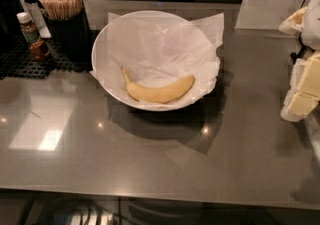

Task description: Pick banana from white bowl

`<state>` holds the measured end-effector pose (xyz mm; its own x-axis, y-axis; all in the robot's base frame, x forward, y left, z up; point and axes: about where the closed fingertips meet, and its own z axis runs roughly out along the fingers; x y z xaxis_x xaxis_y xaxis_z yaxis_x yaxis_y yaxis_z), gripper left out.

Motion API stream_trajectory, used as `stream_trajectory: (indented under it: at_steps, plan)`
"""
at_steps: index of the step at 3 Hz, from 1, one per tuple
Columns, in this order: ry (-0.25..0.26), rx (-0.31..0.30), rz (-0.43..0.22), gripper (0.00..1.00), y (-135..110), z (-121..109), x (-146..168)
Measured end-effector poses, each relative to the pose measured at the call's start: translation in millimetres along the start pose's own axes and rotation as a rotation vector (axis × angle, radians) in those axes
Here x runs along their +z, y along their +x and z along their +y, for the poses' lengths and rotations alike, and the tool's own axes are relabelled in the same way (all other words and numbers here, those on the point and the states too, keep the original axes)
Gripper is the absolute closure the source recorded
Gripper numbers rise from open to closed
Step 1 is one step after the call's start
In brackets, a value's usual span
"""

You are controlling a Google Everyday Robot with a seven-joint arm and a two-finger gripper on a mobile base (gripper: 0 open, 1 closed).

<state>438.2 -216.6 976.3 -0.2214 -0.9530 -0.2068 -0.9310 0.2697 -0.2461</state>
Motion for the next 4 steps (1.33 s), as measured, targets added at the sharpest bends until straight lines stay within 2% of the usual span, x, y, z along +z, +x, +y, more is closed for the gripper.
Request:
stream_trajectory:
  at_steps: [1, 2, 3, 4]
  plan:
    - [0.0, 0.0, 0.0, 0.0, 0, 0, 0]
    - [-0.014, -0.026, -0.016, 0.0, -13, -5, -2]
    - [-0.097, -0.102, -0.095, 0.0, -47, -19, 4]
    - [-0.151, -0.231, -0.245, 0.0, -96, -29, -1]
